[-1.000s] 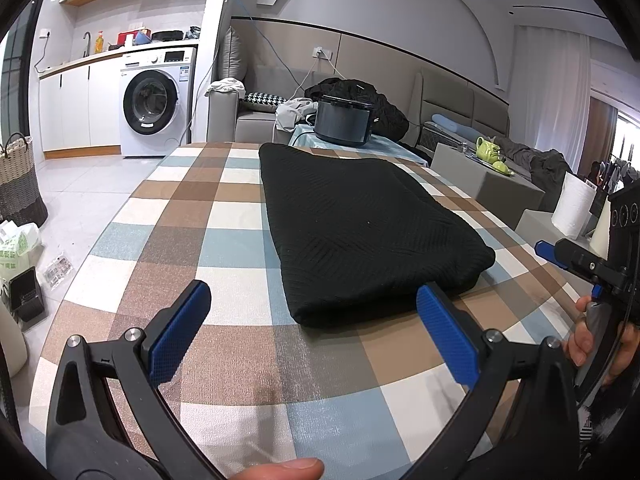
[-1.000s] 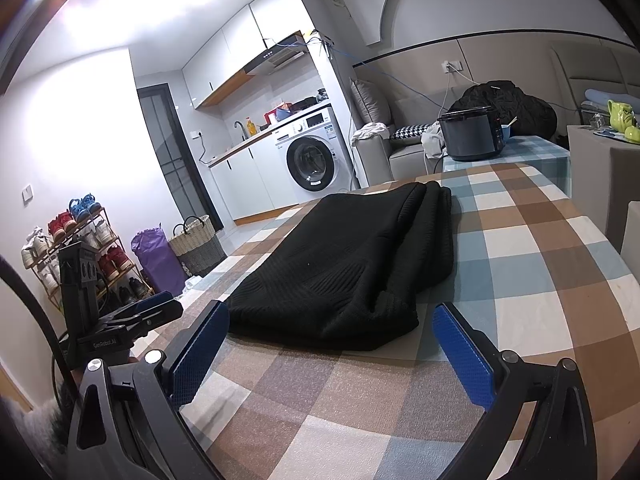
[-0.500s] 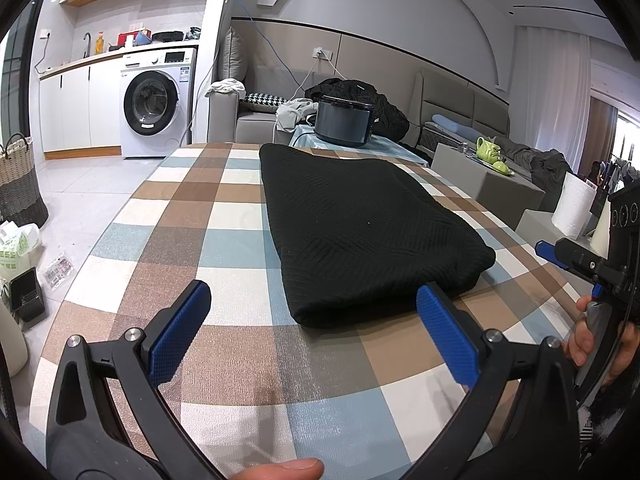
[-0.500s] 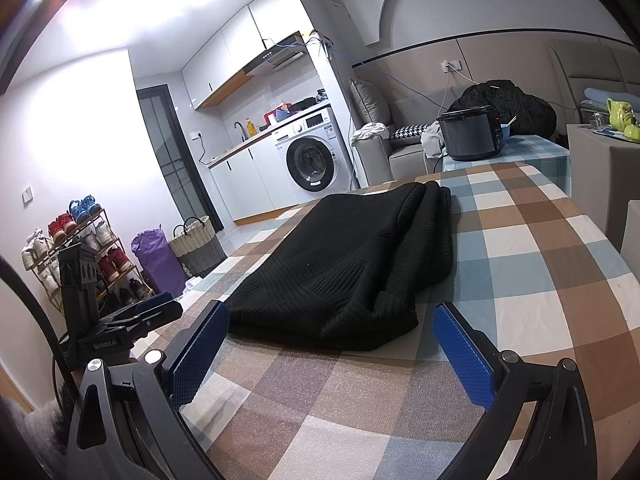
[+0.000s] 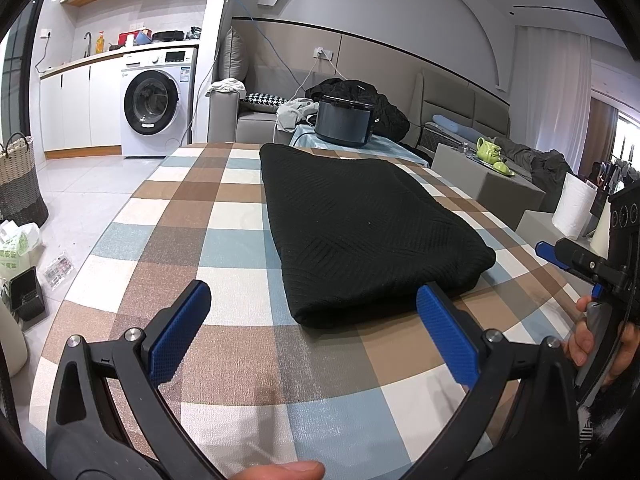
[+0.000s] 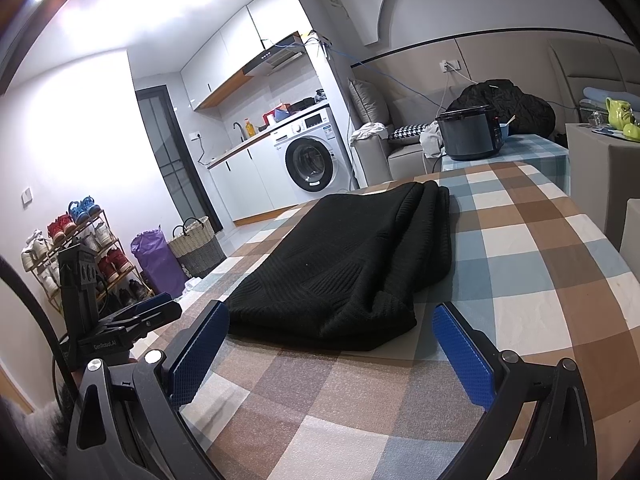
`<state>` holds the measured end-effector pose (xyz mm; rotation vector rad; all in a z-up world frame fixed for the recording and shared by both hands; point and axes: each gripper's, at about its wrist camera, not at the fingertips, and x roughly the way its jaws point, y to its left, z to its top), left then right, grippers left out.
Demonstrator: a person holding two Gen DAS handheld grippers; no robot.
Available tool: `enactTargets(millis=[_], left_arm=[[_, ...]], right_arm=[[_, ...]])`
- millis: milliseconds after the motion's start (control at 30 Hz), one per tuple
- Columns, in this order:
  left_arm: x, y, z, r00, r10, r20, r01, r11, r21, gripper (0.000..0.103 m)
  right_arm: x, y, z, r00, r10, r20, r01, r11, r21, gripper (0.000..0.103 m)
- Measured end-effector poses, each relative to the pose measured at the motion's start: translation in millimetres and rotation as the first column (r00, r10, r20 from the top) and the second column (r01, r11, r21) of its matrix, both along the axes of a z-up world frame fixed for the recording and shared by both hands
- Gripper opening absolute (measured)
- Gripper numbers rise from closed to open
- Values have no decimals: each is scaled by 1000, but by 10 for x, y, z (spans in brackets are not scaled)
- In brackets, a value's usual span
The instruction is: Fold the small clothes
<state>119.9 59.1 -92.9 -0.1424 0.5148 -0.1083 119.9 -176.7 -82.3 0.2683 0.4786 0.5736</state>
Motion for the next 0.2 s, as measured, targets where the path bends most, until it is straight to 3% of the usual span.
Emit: enactTargets(millis=[200], left_arm=[[5, 7, 0, 1000, 0, 2, 0, 1000, -2, 103]], right_arm=[[-10, 3, -6, 1000, 1, -2, -1, 1000, -1, 103]])
